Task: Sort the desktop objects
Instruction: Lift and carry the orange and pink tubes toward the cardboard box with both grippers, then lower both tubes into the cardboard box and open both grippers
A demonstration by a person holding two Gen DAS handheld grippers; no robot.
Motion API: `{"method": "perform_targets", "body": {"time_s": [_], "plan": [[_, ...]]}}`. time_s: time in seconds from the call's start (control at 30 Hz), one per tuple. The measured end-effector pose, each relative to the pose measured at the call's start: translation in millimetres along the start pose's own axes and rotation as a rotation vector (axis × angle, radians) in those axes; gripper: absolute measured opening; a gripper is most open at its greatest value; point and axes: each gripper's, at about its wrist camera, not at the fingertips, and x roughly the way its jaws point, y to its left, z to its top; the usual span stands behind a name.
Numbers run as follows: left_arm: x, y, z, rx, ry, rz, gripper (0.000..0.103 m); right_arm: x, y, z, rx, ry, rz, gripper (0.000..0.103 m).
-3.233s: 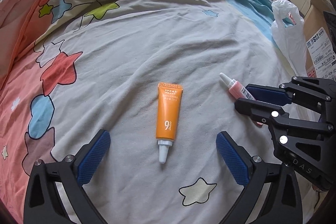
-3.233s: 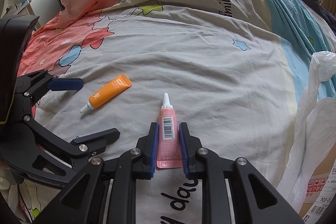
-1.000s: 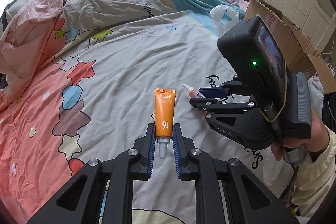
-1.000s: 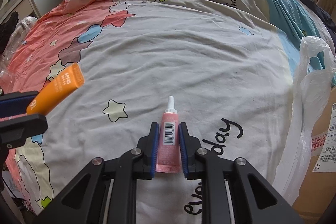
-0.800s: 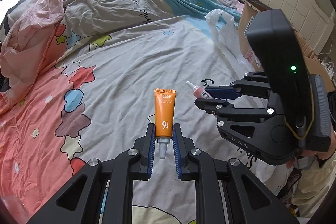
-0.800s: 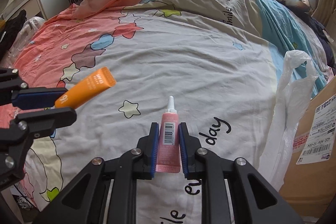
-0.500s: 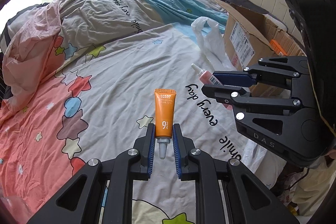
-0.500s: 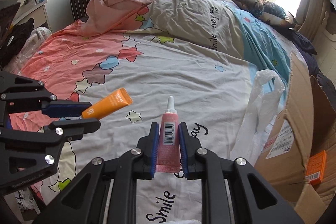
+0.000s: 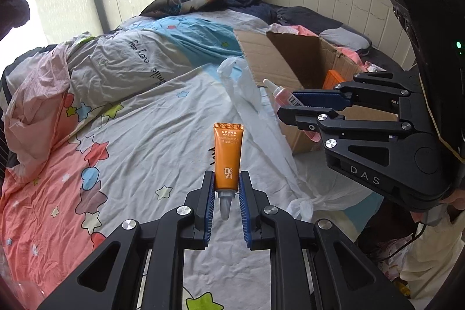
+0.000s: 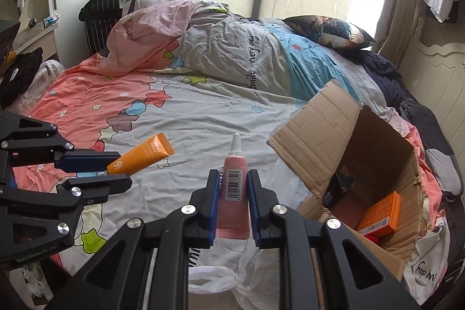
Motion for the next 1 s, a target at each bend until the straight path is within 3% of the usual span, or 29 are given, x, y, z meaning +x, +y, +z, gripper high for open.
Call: {"method": "perform_targets", "body": {"time_s": [0.2,0.57,1.0], "plan": [[-8.6,-34.7,14.5,0.042,-0.026,-0.025,0.016,-24.0,-30.4,-8.7,0.045,-0.018,-0.042,0.018],[17.9,-99.1,41.3,0.109,-0.019,-0.117,0.016,-40.9,-90.2,-30.3,0.131,-0.012,-0.091,0.018],[53.2,-135.2,73.9,0.162,-0.011,-0.180,0.016,-33.4,-151.3,-46.8,0.196,0.011,-0.152,0.018]]}}
